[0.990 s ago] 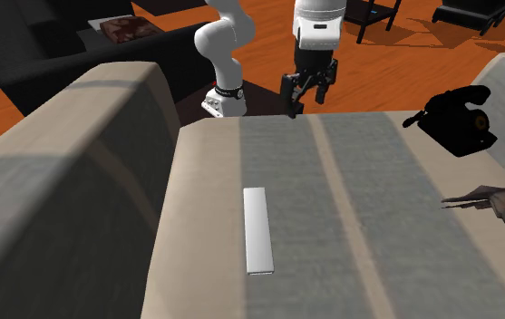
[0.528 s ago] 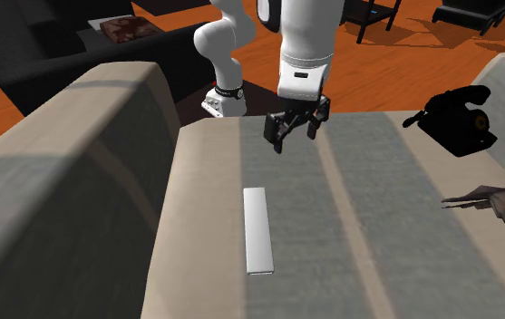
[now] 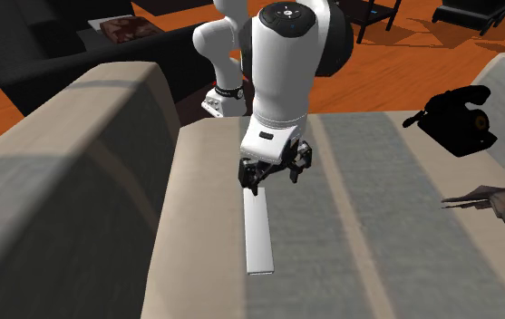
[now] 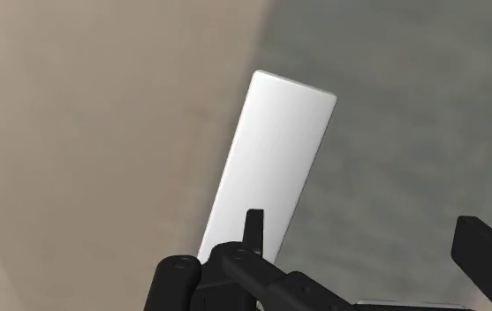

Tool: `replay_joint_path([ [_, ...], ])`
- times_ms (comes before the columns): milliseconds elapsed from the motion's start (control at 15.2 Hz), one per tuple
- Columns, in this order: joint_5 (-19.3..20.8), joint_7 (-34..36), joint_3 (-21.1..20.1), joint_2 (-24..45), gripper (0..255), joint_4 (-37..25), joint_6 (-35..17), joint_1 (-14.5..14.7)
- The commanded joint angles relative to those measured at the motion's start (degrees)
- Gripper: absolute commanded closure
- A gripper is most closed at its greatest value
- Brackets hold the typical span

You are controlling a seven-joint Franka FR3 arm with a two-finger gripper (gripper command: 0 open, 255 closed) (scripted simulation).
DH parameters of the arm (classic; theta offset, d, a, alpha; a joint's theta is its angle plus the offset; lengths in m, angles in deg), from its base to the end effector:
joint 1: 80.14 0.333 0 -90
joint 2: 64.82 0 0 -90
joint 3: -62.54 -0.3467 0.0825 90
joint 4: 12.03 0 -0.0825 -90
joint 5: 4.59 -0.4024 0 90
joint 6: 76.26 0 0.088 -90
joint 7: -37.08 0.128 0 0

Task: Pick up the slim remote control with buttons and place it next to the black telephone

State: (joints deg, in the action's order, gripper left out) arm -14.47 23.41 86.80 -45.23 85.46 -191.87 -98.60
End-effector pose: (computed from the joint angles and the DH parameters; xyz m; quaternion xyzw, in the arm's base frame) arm 0.5203 -0.4277 0.4095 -0.9611 0.2759 -0.0074 0.0060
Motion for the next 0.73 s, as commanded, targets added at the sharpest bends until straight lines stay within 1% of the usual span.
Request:
replay_joint_path([
  [0,-1.7,0.0,0.2,3.8,0,-3.3,0.2,-1.7],
  [264,-4.7,0.2,0.4,11.0,0,-10.4,1.6,-5.6],
  [660,-5.5,-0.4,-0.1,12.7,0,-8.2,-2.1,-5.7],
])
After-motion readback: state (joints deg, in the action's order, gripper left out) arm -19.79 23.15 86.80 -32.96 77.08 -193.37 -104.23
